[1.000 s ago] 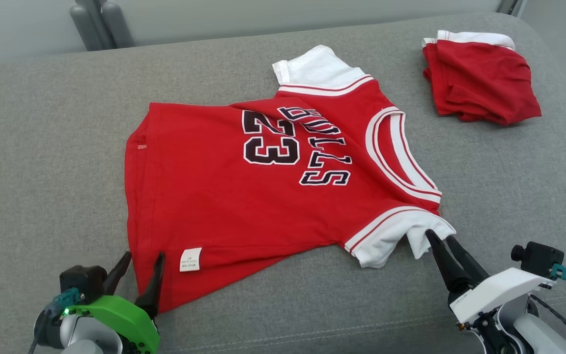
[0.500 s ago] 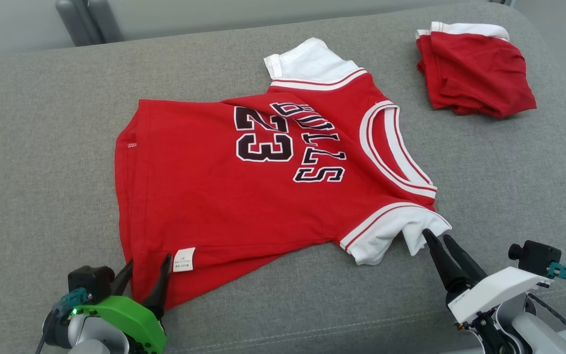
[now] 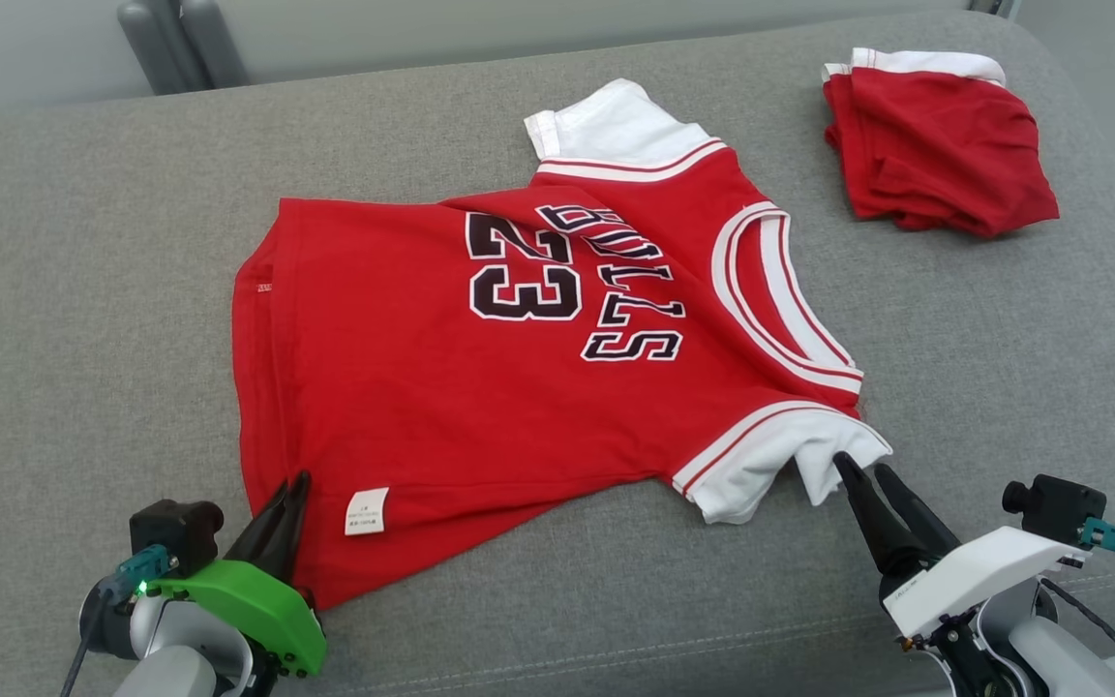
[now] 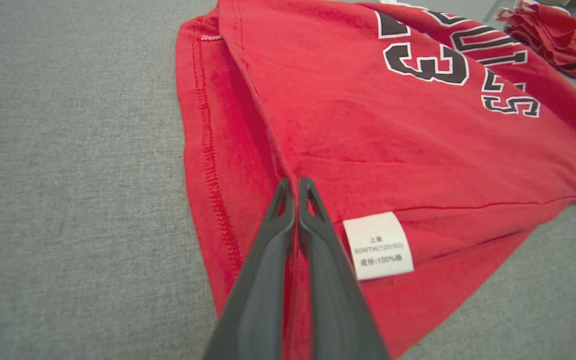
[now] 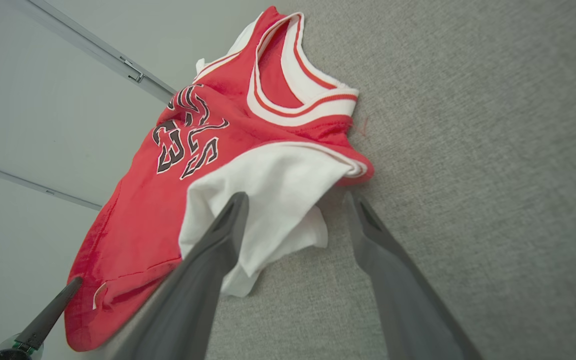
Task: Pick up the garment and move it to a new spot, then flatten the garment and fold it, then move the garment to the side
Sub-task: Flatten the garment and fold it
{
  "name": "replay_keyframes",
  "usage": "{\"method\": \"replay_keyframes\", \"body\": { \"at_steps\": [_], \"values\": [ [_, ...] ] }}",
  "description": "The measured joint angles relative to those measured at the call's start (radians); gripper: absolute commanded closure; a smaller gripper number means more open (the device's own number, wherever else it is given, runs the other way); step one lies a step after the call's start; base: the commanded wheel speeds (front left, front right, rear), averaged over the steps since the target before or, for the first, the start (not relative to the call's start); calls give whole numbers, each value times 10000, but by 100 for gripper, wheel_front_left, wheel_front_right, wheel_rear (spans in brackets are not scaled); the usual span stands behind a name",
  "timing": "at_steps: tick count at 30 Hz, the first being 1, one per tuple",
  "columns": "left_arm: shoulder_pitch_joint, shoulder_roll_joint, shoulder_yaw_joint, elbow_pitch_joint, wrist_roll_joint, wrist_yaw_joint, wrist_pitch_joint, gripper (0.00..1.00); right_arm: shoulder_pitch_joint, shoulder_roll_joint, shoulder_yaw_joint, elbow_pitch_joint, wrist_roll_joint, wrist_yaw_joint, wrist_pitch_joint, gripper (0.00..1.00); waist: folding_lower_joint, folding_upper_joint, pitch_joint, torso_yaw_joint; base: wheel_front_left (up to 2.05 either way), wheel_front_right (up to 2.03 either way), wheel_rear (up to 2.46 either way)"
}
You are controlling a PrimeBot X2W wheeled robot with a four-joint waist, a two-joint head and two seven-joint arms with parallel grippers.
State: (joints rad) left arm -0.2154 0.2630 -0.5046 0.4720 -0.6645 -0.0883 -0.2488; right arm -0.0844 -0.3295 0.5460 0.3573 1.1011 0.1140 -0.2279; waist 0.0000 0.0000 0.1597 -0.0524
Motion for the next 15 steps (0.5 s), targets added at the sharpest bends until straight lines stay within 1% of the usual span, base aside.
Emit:
{"method": "replay_keyframes", "body": {
  "at_steps": [15],
  "values": [
    [7,-194,301,-205,13,-96,0,100,-9,134,54,113,267,4,2,0,0,0,-82,155,0,0,0]
  ]
}}
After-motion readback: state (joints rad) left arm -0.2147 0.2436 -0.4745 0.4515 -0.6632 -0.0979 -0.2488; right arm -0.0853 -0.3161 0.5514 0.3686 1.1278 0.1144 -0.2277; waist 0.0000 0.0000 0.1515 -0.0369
